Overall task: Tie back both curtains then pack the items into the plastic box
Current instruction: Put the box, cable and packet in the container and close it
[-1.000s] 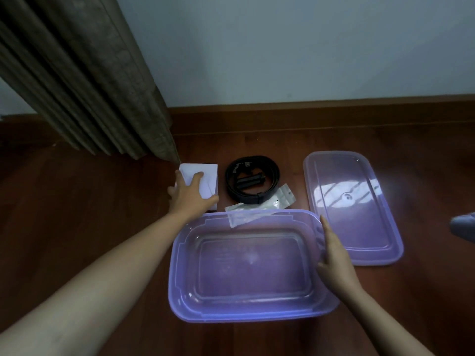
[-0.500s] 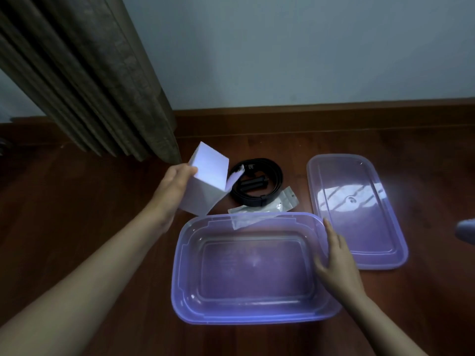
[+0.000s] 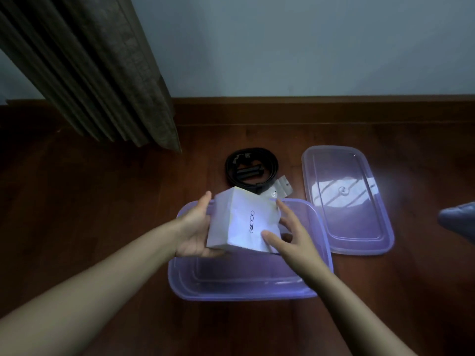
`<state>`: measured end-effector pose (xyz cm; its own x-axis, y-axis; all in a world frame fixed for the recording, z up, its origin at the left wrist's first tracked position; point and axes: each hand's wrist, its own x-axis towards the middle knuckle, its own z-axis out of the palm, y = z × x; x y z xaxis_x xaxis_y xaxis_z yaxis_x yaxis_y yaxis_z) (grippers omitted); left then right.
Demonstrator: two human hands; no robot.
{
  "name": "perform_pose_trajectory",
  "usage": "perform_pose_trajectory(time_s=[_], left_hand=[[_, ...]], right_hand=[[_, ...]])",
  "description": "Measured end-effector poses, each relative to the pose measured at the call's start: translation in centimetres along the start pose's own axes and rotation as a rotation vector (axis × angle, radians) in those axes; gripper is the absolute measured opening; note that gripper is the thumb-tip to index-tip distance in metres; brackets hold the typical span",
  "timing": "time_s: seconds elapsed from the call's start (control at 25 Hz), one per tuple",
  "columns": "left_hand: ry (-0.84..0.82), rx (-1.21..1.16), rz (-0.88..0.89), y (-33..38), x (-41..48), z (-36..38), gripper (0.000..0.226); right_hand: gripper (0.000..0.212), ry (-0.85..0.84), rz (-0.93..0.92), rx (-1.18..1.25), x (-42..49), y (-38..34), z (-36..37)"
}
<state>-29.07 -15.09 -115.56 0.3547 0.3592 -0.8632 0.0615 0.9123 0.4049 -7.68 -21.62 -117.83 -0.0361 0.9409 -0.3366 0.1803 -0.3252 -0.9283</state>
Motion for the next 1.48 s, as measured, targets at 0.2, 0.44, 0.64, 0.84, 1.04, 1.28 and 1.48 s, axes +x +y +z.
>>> perform_pose_trajectory(time_s=[0.2,0.44,0.64,0.84,1.04,1.28,1.48], left_hand=[[0.236,0.115,0.171,-4.1,1.6,0.7,0.055],[0.658,0.783,0.436,-3.9,2.4,-1.0,0.047],[0.666,1.221,0.703,-5.5,3.1,-0.7,0.069],[0.513,1.850,0.850,-8.4,4.6,-0.7,0.110],[0.522,1.978,0.865,-7.6,4.8,-3.7,0.146],[0.497,1.784,1.290,-6.8,3.4,-3.2,0.093],[0.777,1.125,1.296,2.5,5.5,0.0,0.039]], right_hand=[[0.049,0.096,0.176,-0.193,-1.7,2.5,3.1],[0.020,-0.086,0.313,-0.298,-1.9,2.7,4.0],[0.025,0.089,-0.047,-0.682,-1.5,3.7,2.0],[0.068,0.452,-0.063,-1.034,-0.3,5.4,-2.5],[0.089,0.298,0.147,-0.842,-0.4,5.3,-3.6],[0.097,0.325,0.153,-0.793,-0.4,5.3,-3.6],[0.098,0.329,0.175,-0.777,-0.3,5.1,-3.5]])
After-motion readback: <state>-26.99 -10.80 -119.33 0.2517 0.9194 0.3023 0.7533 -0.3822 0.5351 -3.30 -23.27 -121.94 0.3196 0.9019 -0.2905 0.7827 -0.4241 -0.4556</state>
